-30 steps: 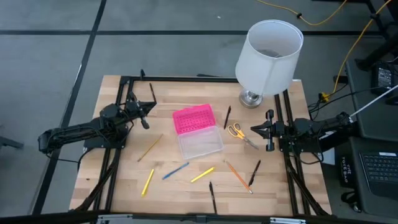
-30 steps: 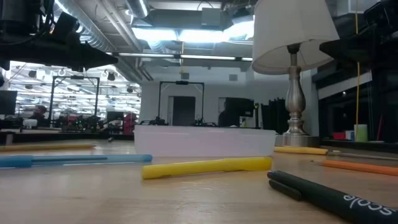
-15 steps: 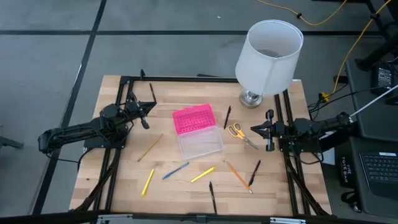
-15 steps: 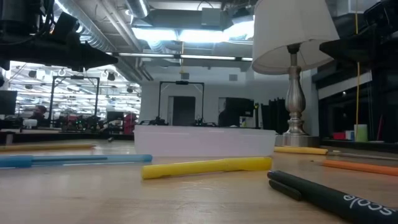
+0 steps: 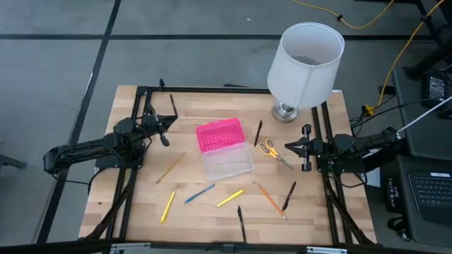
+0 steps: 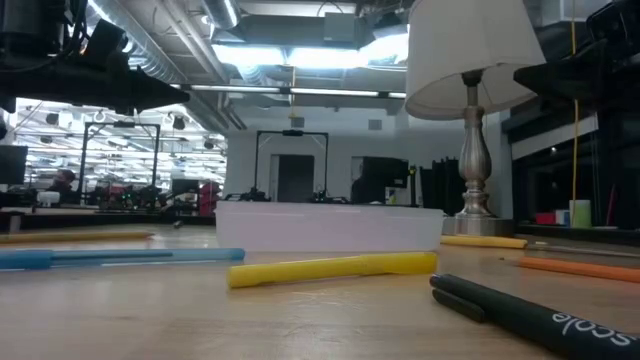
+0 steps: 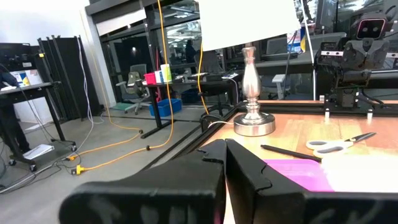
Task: Pick & place school supplies into a supply box
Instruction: Put the yellow scissors into the pink supply box
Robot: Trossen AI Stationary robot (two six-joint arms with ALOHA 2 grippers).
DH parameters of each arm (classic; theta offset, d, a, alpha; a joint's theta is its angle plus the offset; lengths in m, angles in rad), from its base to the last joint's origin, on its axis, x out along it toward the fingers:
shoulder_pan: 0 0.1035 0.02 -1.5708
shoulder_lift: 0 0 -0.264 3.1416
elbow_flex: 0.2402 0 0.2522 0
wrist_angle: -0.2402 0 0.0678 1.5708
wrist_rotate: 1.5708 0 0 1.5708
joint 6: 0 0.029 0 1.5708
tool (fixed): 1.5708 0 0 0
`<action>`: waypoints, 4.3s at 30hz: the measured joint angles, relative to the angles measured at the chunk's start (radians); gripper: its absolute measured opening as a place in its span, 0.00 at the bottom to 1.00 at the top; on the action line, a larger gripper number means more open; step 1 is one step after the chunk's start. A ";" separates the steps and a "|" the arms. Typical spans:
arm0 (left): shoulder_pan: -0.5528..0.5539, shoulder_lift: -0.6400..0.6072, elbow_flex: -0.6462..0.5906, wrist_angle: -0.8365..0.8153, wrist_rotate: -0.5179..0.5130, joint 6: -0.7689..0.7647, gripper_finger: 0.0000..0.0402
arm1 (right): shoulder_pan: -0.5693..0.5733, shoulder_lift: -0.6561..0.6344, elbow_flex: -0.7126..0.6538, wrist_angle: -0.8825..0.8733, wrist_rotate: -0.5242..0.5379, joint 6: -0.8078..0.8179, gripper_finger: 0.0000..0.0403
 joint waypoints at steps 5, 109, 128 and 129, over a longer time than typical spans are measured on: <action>0.000 0.000 0.000 0.000 0.000 0.000 0.01 | 0.000 0.000 0.000 0.000 0.000 -0.003 0.07; -0.105 0.032 0.004 -0.052 0.228 -0.135 0.00 | 0.000 0.012 0.057 0.014 0.052 0.012 0.01; -0.260 0.303 0.164 -0.057 0.042 -0.132 0.01 | 0.000 0.341 0.084 0.149 0.122 0.070 0.01; -0.268 0.326 0.176 -0.058 0.037 -0.134 0.01 | 0.000 0.358 0.085 0.160 0.127 0.084 0.01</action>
